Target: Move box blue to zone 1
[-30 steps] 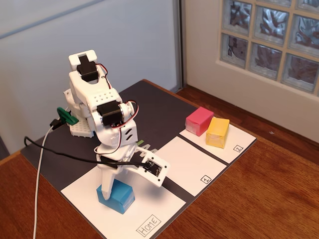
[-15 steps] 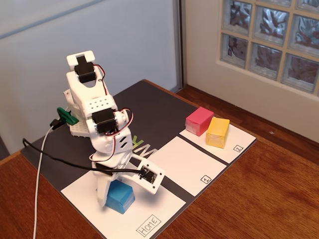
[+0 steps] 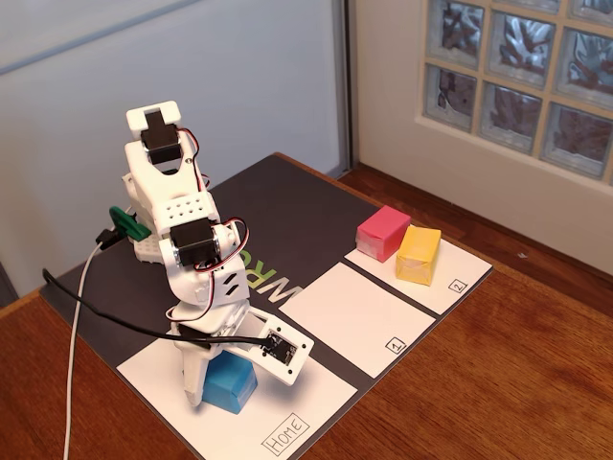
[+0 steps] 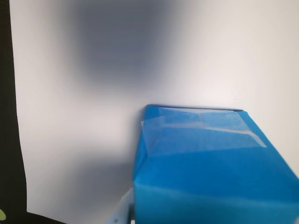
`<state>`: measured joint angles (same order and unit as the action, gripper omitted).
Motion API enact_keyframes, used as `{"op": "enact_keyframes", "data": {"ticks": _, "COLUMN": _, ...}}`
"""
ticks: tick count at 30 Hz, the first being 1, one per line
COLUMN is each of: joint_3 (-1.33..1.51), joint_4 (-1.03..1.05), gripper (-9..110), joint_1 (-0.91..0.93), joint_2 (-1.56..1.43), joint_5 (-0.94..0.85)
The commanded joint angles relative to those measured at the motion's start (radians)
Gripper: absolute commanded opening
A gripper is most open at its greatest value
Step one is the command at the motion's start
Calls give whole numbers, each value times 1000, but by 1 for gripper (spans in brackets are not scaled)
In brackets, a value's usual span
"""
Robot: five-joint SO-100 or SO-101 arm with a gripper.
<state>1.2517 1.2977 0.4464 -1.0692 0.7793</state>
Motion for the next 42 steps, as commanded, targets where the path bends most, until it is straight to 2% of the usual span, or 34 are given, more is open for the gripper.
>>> {"op": "enact_keyframes", "data": {"ticks": 1, "joint_3": -5, "joint_4": -12, "gripper": 37, "joint_1": 6, "joint_2": 2, "joint_5": 0}}
{"op": "enact_keyframes", "data": {"ticks": 10, "joint_3": -5, "joint_4": -28, "gripper": 33, "joint_1": -9, "joint_2": 31, "joint_5": 12}}
{"op": "enact_keyframes", "data": {"ticks": 16, "joint_3": -8, "joint_4": -28, "gripper": 10, "joint_1": -11, "joint_2": 32, "joint_5": 9}}
{"op": "enact_keyframes", "data": {"ticks": 20, "joint_3": -11, "joint_4": -20, "gripper": 0, "joint_1": -11, "joint_2": 34, "joint_5": 15}}
{"op": "enact_keyframes", "data": {"ticks": 25, "joint_3": -26, "joint_4": 29, "gripper": -1, "joint_1": -15, "joint_2": -25, "joint_5": 31}}
{"op": "enact_keyframes", "data": {"ticks": 36, "joint_3": -107, "joint_4": 304, "gripper": -1, "joint_1": -21, "joint_2": -314, "joint_5": 23}}
{"op": "enact_keyframes", "data": {"ticks": 42, "joint_3": -107, "joint_4": 426, "gripper": -1, "joint_1": -84, "joint_2": -457, "joint_5": 38}}
